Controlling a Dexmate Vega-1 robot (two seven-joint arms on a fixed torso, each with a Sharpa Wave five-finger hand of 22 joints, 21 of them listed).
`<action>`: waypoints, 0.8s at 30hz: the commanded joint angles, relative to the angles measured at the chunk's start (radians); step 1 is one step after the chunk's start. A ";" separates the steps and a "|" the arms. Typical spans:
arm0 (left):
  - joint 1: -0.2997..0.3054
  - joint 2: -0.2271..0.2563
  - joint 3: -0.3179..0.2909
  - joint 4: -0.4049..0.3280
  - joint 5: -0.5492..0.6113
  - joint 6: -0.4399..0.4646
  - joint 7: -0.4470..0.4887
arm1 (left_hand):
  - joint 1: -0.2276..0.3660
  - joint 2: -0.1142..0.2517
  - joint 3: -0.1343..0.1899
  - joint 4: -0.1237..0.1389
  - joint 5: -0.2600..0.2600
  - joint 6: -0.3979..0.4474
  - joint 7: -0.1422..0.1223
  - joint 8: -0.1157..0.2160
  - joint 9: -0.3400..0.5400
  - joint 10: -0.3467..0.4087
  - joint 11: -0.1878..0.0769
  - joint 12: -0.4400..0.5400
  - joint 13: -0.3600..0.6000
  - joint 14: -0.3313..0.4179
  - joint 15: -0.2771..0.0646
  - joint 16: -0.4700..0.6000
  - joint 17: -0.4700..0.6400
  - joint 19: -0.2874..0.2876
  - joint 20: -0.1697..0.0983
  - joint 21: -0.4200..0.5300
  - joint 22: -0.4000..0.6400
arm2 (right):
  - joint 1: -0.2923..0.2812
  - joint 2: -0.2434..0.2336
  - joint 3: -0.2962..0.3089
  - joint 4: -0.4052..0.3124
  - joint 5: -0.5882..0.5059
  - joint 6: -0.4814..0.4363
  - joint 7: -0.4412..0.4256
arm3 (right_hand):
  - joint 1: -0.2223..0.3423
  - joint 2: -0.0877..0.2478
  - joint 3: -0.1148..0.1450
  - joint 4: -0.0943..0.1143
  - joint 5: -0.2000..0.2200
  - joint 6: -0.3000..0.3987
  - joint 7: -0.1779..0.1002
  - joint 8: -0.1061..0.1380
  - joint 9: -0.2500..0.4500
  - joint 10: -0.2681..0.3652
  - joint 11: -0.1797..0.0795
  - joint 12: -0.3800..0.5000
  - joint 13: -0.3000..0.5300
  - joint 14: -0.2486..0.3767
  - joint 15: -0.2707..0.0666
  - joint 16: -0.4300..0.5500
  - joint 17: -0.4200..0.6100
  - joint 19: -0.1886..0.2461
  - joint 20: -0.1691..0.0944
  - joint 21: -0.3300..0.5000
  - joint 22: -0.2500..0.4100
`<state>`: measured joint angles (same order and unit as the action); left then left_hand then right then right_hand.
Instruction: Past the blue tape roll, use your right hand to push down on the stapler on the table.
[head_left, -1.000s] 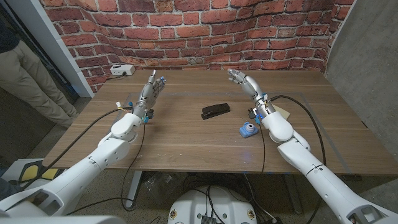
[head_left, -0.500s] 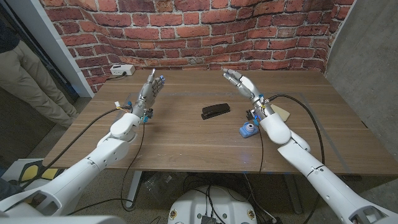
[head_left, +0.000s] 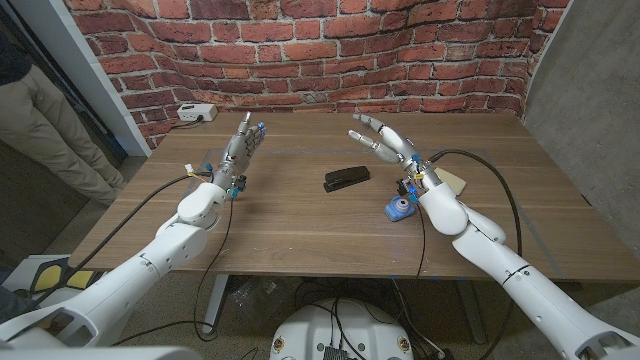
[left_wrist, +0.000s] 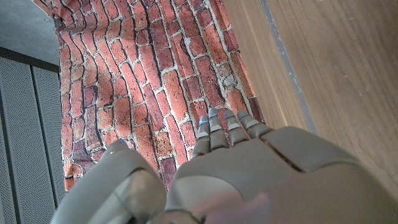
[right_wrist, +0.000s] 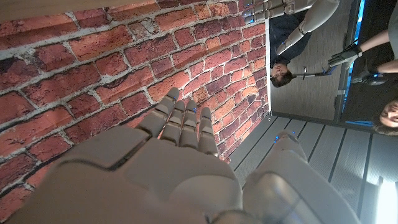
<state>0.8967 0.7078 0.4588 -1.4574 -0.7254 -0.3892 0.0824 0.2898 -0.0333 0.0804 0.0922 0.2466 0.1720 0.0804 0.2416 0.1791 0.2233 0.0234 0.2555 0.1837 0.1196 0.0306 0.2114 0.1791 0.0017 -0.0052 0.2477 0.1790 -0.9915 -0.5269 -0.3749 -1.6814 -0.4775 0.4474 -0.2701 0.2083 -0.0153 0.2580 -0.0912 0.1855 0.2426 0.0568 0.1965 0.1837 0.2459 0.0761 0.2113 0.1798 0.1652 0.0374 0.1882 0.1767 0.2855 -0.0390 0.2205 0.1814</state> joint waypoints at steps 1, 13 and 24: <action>0.004 0.005 -0.002 -0.008 0.004 0.001 -0.007 | 0.009 0.007 -0.002 -0.004 -0.002 0.012 0.003 0.007 0.004 0.017 0.001 0.002 0.005 0.012 -0.003 0.002 0.003 0.011 -0.003 -0.002 0.002 | 0.051 -0.036 -0.047 0.042 -0.146 0.033 -0.108 | 0.011 0.001 0.000 -0.006 0.008 0.007 -0.013 0.002 0.004 0.006 -0.013 0.002 0.003 0.008 -0.018 -0.002 0.004 0.013 -0.015 0.003 0.003; 0.017 0.013 -0.010 -0.027 0.006 0.005 -0.001 | 0.012 0.010 -0.002 -0.006 -0.004 0.020 0.003 0.006 0.004 0.021 0.000 0.000 0.005 0.017 -0.002 0.000 0.003 0.015 -0.004 -0.003 0.002 | 0.076 -0.080 -0.091 0.040 -0.273 0.001 -0.170 | 0.013 -0.001 -0.002 -0.010 0.014 0.030 -0.033 0.009 0.004 0.031 -0.041 0.009 0.003 0.032 -0.032 0.003 0.005 0.038 -0.027 0.009 0.003; 0.023 0.017 -0.013 -0.035 0.003 0.013 0.001 | 0.015 0.012 -0.003 -0.006 -0.007 0.024 -0.001 0.003 0.004 0.025 -0.001 -0.004 0.005 0.021 -0.004 -0.002 0.003 0.019 0.007 -0.005 0.002 | 0.090 -0.122 -0.122 0.005 -0.283 -0.038 -0.104 | 0.016 0.012 0.001 -0.012 0.022 0.083 -0.034 0.023 0.004 0.109 -0.019 0.028 0.002 0.094 -0.033 0.013 0.005 0.048 -0.015 0.007 0.004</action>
<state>0.9123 0.7200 0.4502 -1.4814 -0.7203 -0.3841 0.0790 0.3002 -0.0229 0.0776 0.0895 0.2397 0.1901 0.0839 0.2416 0.1790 0.2395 0.0285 0.2555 0.1836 0.1321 0.0285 0.2114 0.1791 0.0125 -0.0053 0.2436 0.1789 -0.9179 -0.6120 -0.4664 -1.6535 -0.7295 0.4374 -0.4109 0.2124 -0.0111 0.2571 -0.0956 0.2001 0.3043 0.0183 0.2113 0.1836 0.3232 0.0423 0.2286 0.1797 0.2345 0.0041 0.1934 0.1793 0.3195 -0.0411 0.2273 0.1815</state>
